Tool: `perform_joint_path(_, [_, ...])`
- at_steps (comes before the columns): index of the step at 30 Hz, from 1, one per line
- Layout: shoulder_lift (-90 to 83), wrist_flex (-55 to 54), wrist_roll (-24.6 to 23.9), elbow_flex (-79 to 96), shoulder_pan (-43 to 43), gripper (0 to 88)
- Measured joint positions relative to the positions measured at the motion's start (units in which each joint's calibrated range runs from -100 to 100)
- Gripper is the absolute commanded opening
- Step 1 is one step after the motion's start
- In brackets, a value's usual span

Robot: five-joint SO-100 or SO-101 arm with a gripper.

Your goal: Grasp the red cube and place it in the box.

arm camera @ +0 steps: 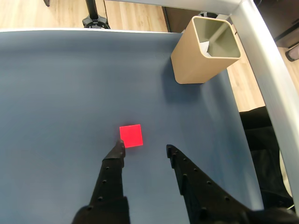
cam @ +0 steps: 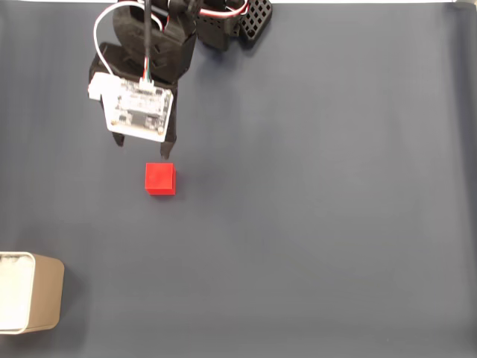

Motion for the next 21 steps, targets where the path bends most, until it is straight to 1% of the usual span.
perform_joint_path(8, [4.52,-5.73,1.12,1.63,-0.07,28.3])
perform_joint_path(16, [8.77,-12.33,1.27,3.89,-0.37,33.1])
perform_joint_path(21, [11.9,-14.56,1.47,4.25,-1.04,35.3])
